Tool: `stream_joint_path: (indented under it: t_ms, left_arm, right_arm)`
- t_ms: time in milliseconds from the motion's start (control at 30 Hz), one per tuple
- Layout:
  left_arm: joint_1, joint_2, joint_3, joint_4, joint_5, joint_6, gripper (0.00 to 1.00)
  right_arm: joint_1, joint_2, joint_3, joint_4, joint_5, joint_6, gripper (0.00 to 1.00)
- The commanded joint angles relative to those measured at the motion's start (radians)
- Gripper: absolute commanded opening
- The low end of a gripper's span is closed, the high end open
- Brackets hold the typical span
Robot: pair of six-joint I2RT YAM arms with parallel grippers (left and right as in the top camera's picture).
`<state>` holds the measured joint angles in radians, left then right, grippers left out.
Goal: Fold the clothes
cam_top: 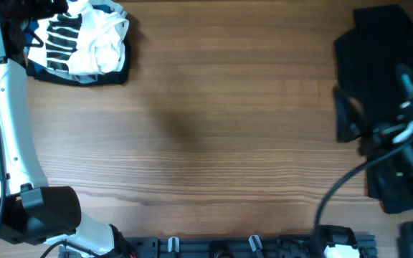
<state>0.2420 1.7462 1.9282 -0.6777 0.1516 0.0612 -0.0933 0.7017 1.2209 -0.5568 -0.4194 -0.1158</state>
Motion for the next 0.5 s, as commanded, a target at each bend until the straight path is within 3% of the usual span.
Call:
stream_joint_path:
  t_ms: [0,200,467]
  left_arm:
    - [-0.003,-0.023,0.001,0.002,0.012,-0.014,1.00]
    - [-0.003,-0.023,0.001,0.002,0.012,-0.014,1.00]
    - [-0.003,-0.023,0.001,0.002,0.012,-0.014,1.00]
  right_arm:
    - [0.072,-0.169,-0.322,0.256,-0.001,0.059,1.00]
    - [0.142,-0.403,-0.822,0.590,0.099,0.180,1.00]
    - [0.152,-0.635,-1.133,0.666,0.110,0.204,1.00]
